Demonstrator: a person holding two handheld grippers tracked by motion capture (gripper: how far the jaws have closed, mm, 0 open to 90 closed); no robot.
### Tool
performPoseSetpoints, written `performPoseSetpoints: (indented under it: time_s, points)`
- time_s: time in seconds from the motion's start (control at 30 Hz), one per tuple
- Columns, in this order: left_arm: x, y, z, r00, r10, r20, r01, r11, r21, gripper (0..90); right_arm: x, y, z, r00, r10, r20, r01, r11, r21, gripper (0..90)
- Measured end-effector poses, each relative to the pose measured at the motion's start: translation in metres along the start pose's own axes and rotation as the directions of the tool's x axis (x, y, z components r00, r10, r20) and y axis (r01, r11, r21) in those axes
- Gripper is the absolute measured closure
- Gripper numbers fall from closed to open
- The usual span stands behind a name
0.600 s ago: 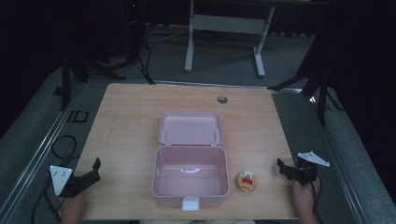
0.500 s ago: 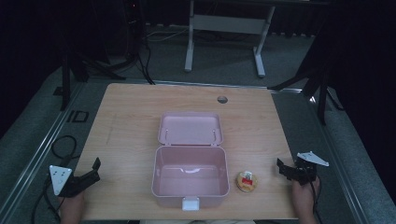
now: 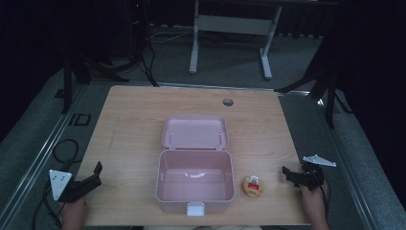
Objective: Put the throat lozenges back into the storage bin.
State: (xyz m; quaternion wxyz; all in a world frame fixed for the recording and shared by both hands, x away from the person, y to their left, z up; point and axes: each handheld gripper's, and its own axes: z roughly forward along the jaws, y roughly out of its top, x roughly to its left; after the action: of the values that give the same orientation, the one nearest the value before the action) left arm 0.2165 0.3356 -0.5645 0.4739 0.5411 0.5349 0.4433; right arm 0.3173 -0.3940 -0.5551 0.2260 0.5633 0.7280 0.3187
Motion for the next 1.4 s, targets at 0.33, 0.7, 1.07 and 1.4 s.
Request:
performPoseSetpoints:
  time_s: [0.33,0.7,1.07,1.4]
  points:
    - [0.001,0.000,0.000,1.0000,-0.005,0.005,0.005,1.0000,-0.002,0.4,0.006,0.006,-0.010,0.9912,-0.125,-0.044,0.131,0.976,0.174,10.1]
    - [0.001,0.000,0.000,0.9999,-0.013,0.006,0.013,0.9999,-0.007,0.4,0.017,0.020,-0.019,0.9344,-0.299,-0.193,0.352,0.856,0.379,10.1]
    - [0.001,0.000,0.000,0.9999,-0.013,0.009,0.013,0.9999,-0.007,0.4,0.028,0.023,-0.022,0.8467,-0.383,-0.369,0.531,0.656,0.537,10.2]
    - [0.001,0.000,0.000,0.9998,-0.015,0.010,0.015,0.9999,-0.008,0.4,0.046,0.026,-0.020,0.7739,-0.421,-0.473,0.632,0.456,0.627,12.4]
